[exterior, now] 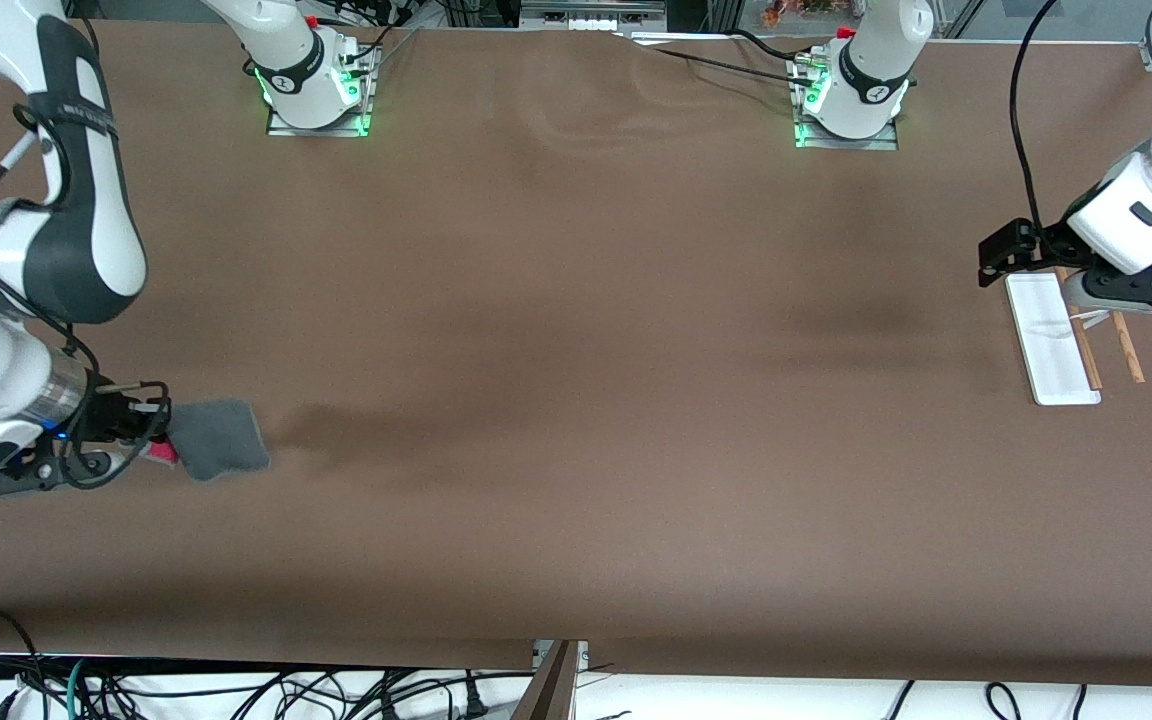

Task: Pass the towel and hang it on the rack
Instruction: 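Lift the towel with the right gripper while the left gripper approaches, then grasp the towel with the left gripper beside the right gripper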

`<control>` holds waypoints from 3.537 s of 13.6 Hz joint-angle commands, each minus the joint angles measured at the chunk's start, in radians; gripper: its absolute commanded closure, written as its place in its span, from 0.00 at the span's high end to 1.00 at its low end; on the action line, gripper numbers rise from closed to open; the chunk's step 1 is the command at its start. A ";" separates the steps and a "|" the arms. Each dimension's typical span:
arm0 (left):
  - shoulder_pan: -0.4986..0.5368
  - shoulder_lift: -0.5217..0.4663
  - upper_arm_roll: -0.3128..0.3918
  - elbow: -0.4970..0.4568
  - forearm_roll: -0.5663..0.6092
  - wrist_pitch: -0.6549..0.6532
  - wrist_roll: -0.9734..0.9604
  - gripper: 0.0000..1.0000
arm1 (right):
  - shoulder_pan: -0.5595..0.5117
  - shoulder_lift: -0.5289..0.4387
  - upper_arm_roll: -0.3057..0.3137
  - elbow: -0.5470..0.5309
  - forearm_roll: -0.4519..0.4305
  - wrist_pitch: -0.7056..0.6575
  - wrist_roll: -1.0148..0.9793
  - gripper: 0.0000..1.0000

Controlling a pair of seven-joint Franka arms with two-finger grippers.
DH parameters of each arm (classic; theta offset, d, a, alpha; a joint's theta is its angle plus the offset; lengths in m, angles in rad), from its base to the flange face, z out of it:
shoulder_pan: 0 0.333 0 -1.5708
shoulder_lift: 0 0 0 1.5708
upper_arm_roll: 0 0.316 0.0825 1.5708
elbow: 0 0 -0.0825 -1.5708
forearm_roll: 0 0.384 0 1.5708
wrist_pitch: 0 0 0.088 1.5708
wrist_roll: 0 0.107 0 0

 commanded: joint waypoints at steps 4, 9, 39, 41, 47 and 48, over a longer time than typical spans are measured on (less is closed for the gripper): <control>0.004 0.075 -0.005 0.031 -0.071 -0.023 0.023 1.00 | 0.010 -0.060 0.031 0.038 0.117 -0.046 -0.010 0.00; 0.022 0.140 0.003 0.080 -0.287 -0.020 0.196 1.00 | 0.059 -0.056 0.146 0.084 0.177 -0.029 0.170 0.00; 0.008 0.405 -0.158 -0.286 -1.539 0.267 1.542 1.00 | 0.730 0.049 0.140 0.113 -0.028 0.458 1.012 0.00; 0.007 0.408 -0.190 -0.306 -1.608 0.267 1.574 1.00 | 0.730 0.049 0.140 0.113 -0.028 0.463 1.012 0.00; 0.027 0.402 -0.211 -0.389 -1.634 0.198 1.655 1.00 | 0.730 0.049 0.140 0.113 -0.027 0.465 1.012 0.00; 0.027 0.402 -0.211 -0.398 -1.646 0.172 1.664 1.00 | 0.730 0.049 0.140 0.113 -0.027 0.463 1.012 0.00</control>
